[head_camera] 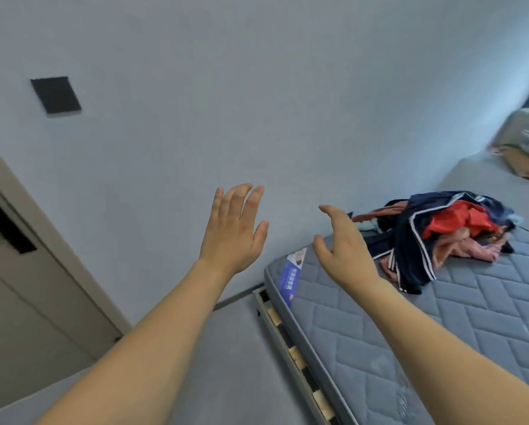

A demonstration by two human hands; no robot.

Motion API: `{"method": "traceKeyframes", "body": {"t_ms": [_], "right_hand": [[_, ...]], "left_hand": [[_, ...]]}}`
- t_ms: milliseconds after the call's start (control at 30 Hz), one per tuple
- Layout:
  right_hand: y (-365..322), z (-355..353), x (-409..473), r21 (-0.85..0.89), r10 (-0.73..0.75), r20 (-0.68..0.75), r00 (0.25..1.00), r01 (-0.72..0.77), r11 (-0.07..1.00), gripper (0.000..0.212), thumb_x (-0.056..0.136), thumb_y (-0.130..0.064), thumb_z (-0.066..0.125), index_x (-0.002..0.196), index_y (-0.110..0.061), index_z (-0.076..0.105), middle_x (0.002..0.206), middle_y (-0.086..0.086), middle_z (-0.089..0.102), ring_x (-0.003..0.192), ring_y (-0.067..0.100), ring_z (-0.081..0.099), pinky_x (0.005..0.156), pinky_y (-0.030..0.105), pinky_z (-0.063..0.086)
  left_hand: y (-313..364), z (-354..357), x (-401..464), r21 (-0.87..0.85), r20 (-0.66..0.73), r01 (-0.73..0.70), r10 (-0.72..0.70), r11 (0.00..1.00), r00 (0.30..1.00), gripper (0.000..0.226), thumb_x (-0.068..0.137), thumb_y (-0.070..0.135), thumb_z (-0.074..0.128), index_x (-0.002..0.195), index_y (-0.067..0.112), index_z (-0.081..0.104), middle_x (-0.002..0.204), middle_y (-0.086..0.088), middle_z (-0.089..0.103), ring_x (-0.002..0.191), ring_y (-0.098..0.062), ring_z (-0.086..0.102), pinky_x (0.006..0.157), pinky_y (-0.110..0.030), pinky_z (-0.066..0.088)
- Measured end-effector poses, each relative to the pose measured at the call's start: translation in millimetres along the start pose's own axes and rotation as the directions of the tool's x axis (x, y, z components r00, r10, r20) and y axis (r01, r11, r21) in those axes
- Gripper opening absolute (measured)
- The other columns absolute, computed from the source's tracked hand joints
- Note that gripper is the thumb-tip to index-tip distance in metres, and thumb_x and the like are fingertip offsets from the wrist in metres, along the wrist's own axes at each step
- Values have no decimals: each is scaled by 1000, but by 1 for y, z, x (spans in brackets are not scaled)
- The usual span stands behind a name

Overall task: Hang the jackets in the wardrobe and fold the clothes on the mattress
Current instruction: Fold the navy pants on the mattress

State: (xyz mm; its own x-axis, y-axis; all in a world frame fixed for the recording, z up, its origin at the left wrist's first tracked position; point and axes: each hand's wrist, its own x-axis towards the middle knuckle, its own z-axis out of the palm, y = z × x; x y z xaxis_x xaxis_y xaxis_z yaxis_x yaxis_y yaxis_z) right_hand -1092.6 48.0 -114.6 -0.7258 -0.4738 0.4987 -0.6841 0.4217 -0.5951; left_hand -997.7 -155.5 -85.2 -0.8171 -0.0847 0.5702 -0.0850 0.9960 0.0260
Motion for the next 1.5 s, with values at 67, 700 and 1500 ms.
{"method": "traceKeyframes", "body": {"t_ms": [67,700,1500], "right_hand": [[47,-16,9,-38,96,-47,994,-98,994,54,90,-8,58,141,-6,42,140,9,49,129,22,45,109,25,30],[394,-63,87,-41,734,-305,607,-778,626,55,87,-7,56,140,-6,41,140,11,45,129,26,42,104,31,33],[885,196,-30,-430,752,-497,433,-876,219,65,96,-52,34,145,-11,43,152,9,38,140,26,34,118,47,22]], "left_hand": [[23,41,39,-57,33,-73,75,996,997,61,94,29,59,147,6,40,147,-15,41,138,-32,37,121,-55,14],[155,395,318,-371,468,-322,475,871,745,60,98,31,49,151,11,30,154,-12,30,138,-32,32,118,-45,22],[370,993,292,-324,920,211,255,922,296,52,105,42,37,143,7,46,148,-16,41,135,-36,37,109,-39,34]]}}
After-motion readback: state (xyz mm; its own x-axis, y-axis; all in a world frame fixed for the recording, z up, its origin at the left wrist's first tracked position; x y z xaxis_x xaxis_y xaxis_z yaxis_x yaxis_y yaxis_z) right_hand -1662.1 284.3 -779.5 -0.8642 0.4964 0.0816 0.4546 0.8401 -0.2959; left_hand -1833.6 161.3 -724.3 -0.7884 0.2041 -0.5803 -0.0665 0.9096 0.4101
